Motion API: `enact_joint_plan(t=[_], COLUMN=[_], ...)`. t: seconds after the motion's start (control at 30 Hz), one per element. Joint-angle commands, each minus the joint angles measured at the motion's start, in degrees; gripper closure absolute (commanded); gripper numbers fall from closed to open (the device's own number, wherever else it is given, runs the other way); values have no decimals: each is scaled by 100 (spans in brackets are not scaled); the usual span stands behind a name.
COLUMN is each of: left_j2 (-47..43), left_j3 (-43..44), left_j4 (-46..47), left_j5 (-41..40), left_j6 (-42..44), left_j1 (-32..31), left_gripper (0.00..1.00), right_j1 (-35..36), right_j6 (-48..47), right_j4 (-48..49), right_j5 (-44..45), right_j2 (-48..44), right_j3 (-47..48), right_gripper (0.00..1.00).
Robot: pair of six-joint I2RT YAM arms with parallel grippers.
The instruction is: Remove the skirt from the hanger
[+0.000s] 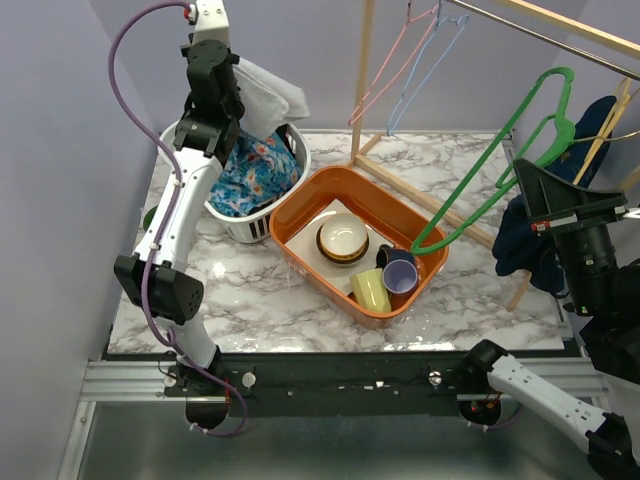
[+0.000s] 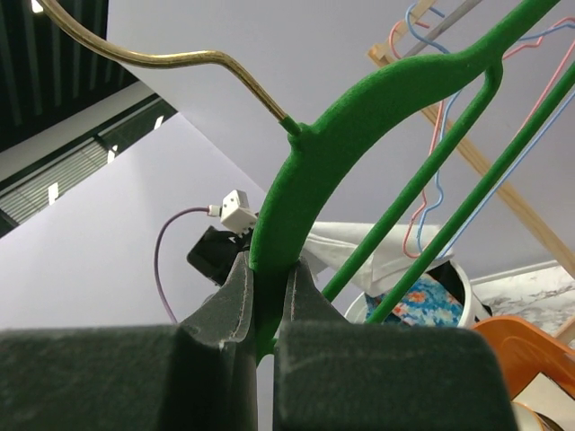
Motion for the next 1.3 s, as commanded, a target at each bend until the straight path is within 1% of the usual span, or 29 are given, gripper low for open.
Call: enact_joint_plan(t=[0.0,0.03,0.1,0.2,0.23,0.27,0.33,0.37,0.4,0.47,0.5,0.57,0.6,0.67,0.7,0.77,0.83,0.87,0.9,1.0,1.07,1.2,1.27], left_j2=[-102,-120,-111,99,161,300,477,713,837,1161,1242,1434,1479,1576,1568,1524,1419,1279,1190,760,497,136,-110], left_j3=[-200,-410,-613,-886,-1043,-1123,-1299,-1308,-1300,-1369,-1422,-1536,-1528,-1397,-1335,-1178,-1098,-1028,-992,-904,-747,-491,-465], left_j4=[89,63,1,-306,-402,-429,-473,-534,-631,-799,-799,-764,-816,-1114,-1237,-1527,-1703,-1730,-1756,-1783,-1888,-2204,-2363], left_j5=[107,159,308,756,905,1246,1686,1993,2101,2329,2670,2970,3155,3218,3218,3218,3323,3428,3498,3719,4130,4193,4220], left_j6=[-569,-865,-1148,-1781,-1913,-2088,-2151,-2212,-2439,-2607,-2730,-2810,-2845,-2898,-2933,-2995,-3039,-3048,-3039,-3022,-2986,-2951,-2750], left_j1=[464,630,771,1053,1088,1123,1124,1124,1124,1124,1124,1124,1132,1133,1133,1133,1133,1133,1133,1133,1133,1097,1010], left_gripper=[100,100,100,100,100,100,100,100,100,100,100,100,94,69,46,34,20,16,9,3,2,3,3], right_j1=[-8,-8,-8,-8,-8,-8,-8,-8,-8,-8,-8,-8,-8,1,-8,-16,-8,-8,1,-8,-8,-8,-8], right_j6=[-126,-126,-126,-100,-91,-91,-91,-91,-100,-143,-161,-205,-214,-232,-240,-214,-214,-214,-223,-293,-337,-364,-294], right_j4=[63,72,98,169,212,213,204,187,178,143,134,64,46,-7,-16,-7,37,28,11,-86,-261,-385,-490], right_j5=[-60,-68,-60,-68,-77,-86,-130,-147,-182,-191,-165,-139,-139,-139,-139,-147,-156,-156,-139,-139,-112,-313,-419], right_j2=[-29,-20,-2,41,76,94,156,208,235,296,305,332,358,367,375,375,384,393,393,489,577,735,823], right_j3=[-93,-102,-120,-172,-173,-173,-138,-137,-129,-120,-129,-129,-129,-120,-129,-164,-190,-216,-234,-243,-208,-173,-103], right_gripper=[99,99,99,99,99,99,99,99,99,99,99,99,99,99,99,99,99,99,99,99,99,99,99])
